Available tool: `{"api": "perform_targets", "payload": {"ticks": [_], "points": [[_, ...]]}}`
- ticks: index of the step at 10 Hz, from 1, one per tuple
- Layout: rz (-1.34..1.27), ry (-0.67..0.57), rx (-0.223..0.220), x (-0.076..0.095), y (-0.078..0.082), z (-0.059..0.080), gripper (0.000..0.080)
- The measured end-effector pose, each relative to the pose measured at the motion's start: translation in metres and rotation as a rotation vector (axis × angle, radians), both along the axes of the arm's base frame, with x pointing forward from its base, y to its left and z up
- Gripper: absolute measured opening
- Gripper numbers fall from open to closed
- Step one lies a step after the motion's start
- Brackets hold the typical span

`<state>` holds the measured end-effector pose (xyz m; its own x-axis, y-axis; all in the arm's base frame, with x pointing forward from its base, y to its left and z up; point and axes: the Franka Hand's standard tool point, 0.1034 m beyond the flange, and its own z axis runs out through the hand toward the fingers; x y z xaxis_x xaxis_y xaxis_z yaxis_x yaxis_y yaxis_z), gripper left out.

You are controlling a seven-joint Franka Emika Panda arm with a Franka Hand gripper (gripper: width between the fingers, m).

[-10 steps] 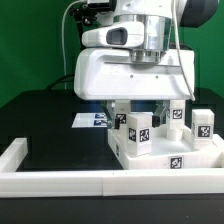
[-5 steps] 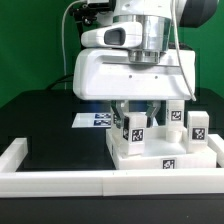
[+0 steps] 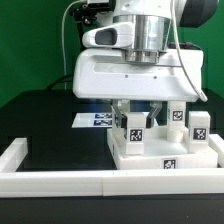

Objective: Assemble square table

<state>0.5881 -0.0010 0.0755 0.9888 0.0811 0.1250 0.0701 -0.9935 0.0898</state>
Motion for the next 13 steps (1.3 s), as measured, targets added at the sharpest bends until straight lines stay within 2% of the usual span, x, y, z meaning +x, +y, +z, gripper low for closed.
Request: {"api": "perform_targets", "payload": {"ticks": [1,3,5,6,7,13], "points": [[-0.092,-0.008,0.014,-0.0005,0.0003,-0.0004,0.0294],[-0.385,-0.046,0.077,-0.0039,0.0018,-0.0032,0.0294],[-0.626,-0.059,0.122,-0.0049,0.0080,-0.0049,0.0293],[-0.746,-0.079,0.132,-0.0039,0.0072,-0.0054,0.0293],[-0.762,-0.103,0.136,-0.0016,0.0064,-0.0056,0.0293],[-1.105,-0.118,0.203,-0.0020,0.0038,-0.0053,0.0294]]}}
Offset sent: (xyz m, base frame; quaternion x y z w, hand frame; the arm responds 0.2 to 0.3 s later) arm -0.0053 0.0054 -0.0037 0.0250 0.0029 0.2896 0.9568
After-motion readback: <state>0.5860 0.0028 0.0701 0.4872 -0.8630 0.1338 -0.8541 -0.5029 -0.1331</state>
